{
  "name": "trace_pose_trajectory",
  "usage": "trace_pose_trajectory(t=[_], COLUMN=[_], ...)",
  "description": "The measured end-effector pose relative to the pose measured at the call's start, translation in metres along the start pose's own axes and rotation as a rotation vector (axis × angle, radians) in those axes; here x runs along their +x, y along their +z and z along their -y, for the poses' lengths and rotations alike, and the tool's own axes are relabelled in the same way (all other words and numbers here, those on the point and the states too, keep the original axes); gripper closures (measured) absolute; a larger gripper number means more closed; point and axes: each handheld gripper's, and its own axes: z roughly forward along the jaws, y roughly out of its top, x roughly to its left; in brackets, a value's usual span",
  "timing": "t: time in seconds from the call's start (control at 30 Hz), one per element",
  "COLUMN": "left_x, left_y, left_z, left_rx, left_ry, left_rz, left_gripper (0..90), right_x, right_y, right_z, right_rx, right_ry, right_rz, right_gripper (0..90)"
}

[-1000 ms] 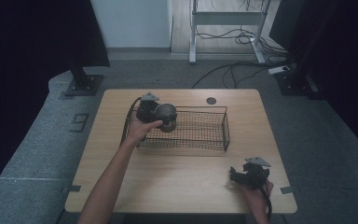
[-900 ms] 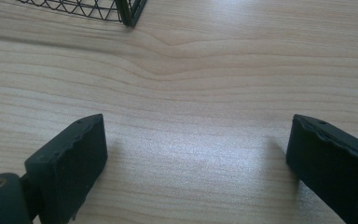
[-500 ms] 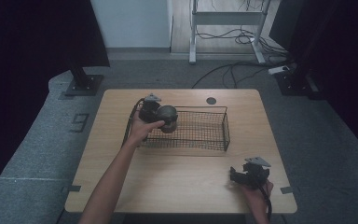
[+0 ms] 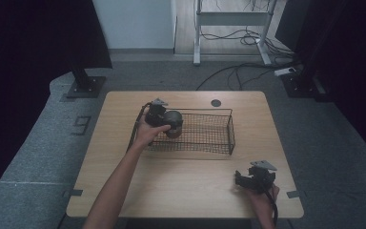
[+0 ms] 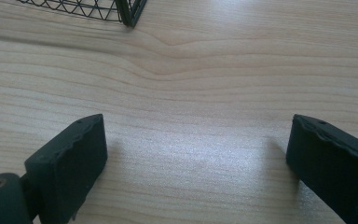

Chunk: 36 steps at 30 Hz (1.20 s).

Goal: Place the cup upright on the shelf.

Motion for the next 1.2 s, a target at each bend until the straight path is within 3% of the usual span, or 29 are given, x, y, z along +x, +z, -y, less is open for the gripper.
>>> trace_pose_trajectory(t=[0.97, 1.2], left_x=[0.006, 0.004], left_y=[0.023, 0.027], left_z=[0.01, 0.012], left_rx=[0.121, 0.159], left_ry=[-0.026, -0.016], left_rz=[-0.014, -0.039], left_gripper=[14.2, 14.1], right_x=[0.0, 0.0], right_y=[0.0, 0.0], right_z=[0.0, 0.0], right_rx=[0.0, 0.0], right_ry=[0.0, 0.0], right_rz=[0.0, 0.0], right_gripper=[5.0, 5.0])
